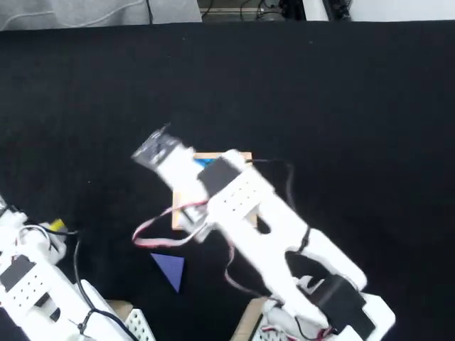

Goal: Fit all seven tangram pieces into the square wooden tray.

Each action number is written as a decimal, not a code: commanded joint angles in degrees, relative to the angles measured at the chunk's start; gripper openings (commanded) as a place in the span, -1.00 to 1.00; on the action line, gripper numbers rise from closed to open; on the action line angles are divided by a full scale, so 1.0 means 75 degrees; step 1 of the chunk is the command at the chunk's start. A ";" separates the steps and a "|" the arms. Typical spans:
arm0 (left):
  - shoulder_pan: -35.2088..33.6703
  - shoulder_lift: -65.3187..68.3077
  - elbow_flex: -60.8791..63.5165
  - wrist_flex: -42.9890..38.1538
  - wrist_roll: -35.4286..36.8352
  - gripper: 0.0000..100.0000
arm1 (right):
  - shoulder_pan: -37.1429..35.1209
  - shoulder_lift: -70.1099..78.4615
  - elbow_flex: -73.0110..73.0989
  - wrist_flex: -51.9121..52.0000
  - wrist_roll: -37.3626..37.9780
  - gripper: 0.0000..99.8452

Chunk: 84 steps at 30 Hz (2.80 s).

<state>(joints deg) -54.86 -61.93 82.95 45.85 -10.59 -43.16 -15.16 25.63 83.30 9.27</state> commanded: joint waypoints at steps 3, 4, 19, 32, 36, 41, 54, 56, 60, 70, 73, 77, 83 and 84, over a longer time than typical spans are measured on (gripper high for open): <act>-0.0135 -0.0082 0.0205 -0.0129 -0.0094 -0.38 | -0.1618 0.0627 -0.0170 0.0059 -0.1383 -0.96; -0.0135 -0.0082 0.0205 -0.0129 -0.0094 -0.38 | -0.1864 0.0744 -0.0217 0.0012 -0.2028 -0.93; -0.0100 -0.0082 0.0393 -0.0445 -0.0035 -0.38 | -0.2462 0.1870 0.0041 -0.1055 -0.3516 -0.70; -0.0064 -0.0082 0.0393 -0.0445 -0.0035 -0.38 | -0.3118 0.2690 0.0053 -0.1371 -0.4173 -0.46; -0.0064 -0.0082 0.0393 -0.0445 -0.0035 -0.38 | -0.3153 0.3089 -0.0053 -0.1559 -0.4185 -0.46; -0.0088 -0.0082 0.0404 -0.0445 -0.0035 -0.38 | -0.3153 0.3640 -0.0475 -0.1407 -0.4196 -0.46; -0.0053 -0.0082 0.0404 -0.0445 -0.0035 -0.38 | -0.3493 0.3897 -0.1002 -0.1055 -0.4114 -0.46; -0.0053 -0.0082 0.0404 -0.0445 -0.0035 -0.38 | -0.3317 0.3897 -0.1026 -0.1090 -0.4114 -0.46; -0.0053 -0.0082 0.0404 -0.0445 -0.0035 -0.38 | -0.2766 0.3862 -0.1412 -0.1008 -0.4044 -0.57; -0.0053 -0.0082 0.0416 -0.0445 -0.0035 -0.38 | -0.2555 0.3487 -0.1705 -0.1020 -0.3364 -0.98; -0.0053 -0.0082 0.0416 -0.0445 -0.0035 -0.38 | -0.2544 0.3440 -0.1705 -0.1008 -0.3364 -0.98; -0.0053 -0.0082 0.0416 -0.0445 -0.0035 -0.38 | -0.2145 0.3405 -0.1811 -0.0750 -0.3341 -0.98; -0.0053 -0.0082 0.0416 -0.0445 -0.0035 -0.38 | -0.0152 0.2151 -0.3124 0.0832 -0.1524 -0.98; -0.0053 -0.0082 0.0416 -0.0445 -0.0035 -0.38 | 0.0223 0.1823 -0.3393 0.1055 -0.1149 -0.98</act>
<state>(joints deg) -55.47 -61.93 86.46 43.56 -10.95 -52.04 8.92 9.63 84.26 -8.92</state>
